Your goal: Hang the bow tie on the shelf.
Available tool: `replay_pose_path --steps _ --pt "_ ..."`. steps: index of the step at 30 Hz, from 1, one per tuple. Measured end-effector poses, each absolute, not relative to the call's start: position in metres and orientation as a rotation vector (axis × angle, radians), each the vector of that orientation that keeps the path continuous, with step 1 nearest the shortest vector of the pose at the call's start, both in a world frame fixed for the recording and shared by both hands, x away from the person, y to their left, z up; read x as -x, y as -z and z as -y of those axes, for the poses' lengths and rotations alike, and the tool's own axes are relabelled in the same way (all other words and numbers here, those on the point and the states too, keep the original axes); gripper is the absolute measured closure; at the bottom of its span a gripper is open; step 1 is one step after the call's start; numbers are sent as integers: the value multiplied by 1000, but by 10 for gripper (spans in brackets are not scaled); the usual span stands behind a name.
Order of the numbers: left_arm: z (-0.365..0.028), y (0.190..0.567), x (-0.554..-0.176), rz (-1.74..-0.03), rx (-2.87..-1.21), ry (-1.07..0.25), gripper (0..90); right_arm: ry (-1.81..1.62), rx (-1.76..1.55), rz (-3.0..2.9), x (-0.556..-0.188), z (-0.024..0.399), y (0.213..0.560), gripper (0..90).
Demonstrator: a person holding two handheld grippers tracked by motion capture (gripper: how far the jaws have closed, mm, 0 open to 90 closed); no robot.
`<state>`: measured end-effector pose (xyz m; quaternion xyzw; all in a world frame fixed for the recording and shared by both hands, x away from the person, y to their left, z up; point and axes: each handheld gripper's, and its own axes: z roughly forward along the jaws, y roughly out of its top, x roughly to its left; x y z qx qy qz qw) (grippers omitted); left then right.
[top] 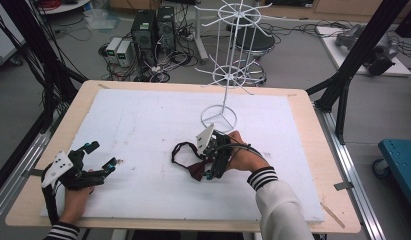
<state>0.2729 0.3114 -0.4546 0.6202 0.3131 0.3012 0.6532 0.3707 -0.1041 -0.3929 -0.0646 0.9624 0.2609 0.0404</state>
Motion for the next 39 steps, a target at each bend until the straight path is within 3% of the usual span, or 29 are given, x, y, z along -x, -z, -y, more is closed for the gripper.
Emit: replay_pose_path --steps 6,9,16,21,26,27,28,30,39 --pt "-311 455 -273 -710 -1407 -683 98 -743 253 -2968 -371 101 399 63" --pt "-311 455 -273 -710 -1407 -684 98 -693 279 -2989 -371 101 400 180" --pt "-311 455 -273 -710 -1407 -683 98 -655 306 -2995 -373 100 402 240" --pt "-311 455 -273 -710 -1407 -683 98 -613 321 -2993 -373 99 404 330" --pt "-312 455 -273 -710 -1408 -682 98 -592 334 -2995 -374 98 406 501" --pt "-312 455 -273 -710 -1408 -682 98 -592 334 -2995 -374 98 406 501" --pt "-311 455 -273 -710 -1406 -683 98 -570 358 -3001 -374 99 406 655" --pt "-311 455 -273 -710 -1407 -683 98 -551 388 -3001 -374 100 404 752" --pt "-311 455 -273 -710 -1406 -681 98 -616 351 -3000 -374 101 399 768"
